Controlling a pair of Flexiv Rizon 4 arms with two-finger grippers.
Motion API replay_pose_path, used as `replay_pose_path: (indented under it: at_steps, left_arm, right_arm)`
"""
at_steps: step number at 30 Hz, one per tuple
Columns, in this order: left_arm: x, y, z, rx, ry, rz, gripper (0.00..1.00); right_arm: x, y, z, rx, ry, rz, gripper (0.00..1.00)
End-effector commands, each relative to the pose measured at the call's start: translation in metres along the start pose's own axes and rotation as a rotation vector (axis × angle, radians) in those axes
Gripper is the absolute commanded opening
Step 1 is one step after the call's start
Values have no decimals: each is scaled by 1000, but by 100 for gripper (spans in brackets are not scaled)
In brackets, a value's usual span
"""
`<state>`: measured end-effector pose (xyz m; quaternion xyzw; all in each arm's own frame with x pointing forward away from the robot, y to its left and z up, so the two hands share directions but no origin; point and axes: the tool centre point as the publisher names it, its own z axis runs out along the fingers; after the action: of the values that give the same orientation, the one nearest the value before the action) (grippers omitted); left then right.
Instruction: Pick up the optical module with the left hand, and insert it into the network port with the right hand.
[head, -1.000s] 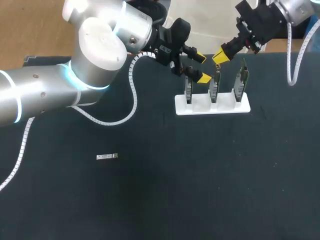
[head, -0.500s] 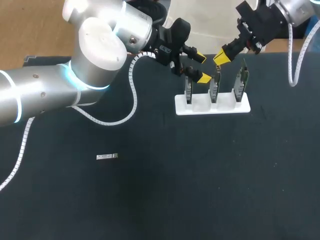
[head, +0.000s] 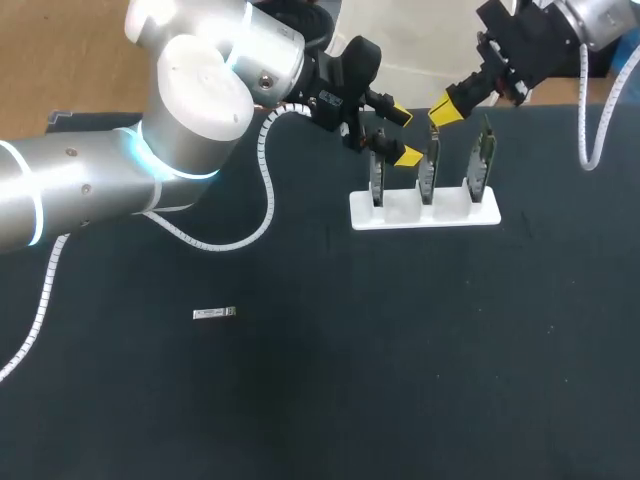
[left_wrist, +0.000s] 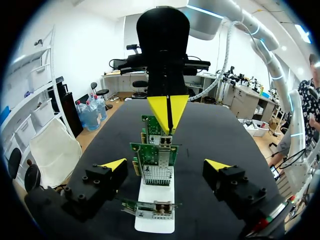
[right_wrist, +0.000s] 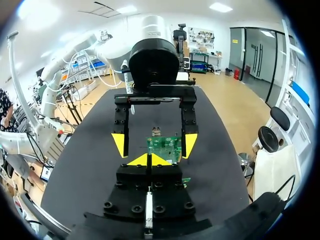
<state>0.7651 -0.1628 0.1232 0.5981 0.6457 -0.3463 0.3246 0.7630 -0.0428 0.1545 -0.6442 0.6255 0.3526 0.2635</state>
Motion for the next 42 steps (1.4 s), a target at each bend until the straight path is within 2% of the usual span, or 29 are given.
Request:
replay_pose_path:
  at_steps: [1,25,42]
  left_arm:
    - [0,-1,0,-2,1,0,100]
    - [0,-1,0,-2,1,0,100]
    - [0,-1,0,-2,1,0,100]
  right_arm:
    - [1,2,2,12,-1,1,0]
    - [2,-14,3,12,8,5,0]
    - [8,-14,9,6,23,21,0]
